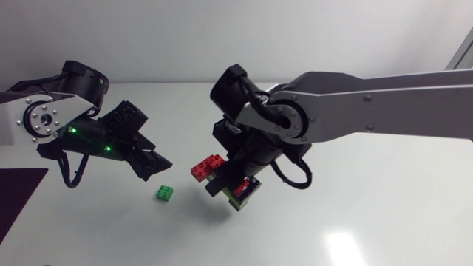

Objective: Separate the duplo bricks

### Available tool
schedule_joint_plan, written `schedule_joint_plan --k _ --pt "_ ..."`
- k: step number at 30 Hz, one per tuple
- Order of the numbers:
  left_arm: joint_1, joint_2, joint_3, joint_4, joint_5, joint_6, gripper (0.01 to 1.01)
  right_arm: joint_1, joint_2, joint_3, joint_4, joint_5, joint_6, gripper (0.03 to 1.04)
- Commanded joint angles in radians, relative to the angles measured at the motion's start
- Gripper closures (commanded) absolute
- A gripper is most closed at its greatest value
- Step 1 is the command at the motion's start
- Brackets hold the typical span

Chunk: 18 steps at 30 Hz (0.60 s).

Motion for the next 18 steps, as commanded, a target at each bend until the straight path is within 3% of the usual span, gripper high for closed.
schedule_joint_plan --k 1,8,18 --pt "-0.023 -0.027 -0.037 -0.011 0.018 0.028 0.113 -0.051 -0.020 -0.046 -0.003 -0.020 -0.149 0.85" --pt "-0.063 -0.059 -0.054 -0.053 0.114 0.094 0.113 -0.139 -0.069 -0.180 0.003 -0.038 -0.350 0.85" --pt "-0.216 -0.050 -0.002 -0.170 0.235 0.179 0.113 -0.153 -0.103 -0.239 0.008 -0.096 -0.422 0.85"
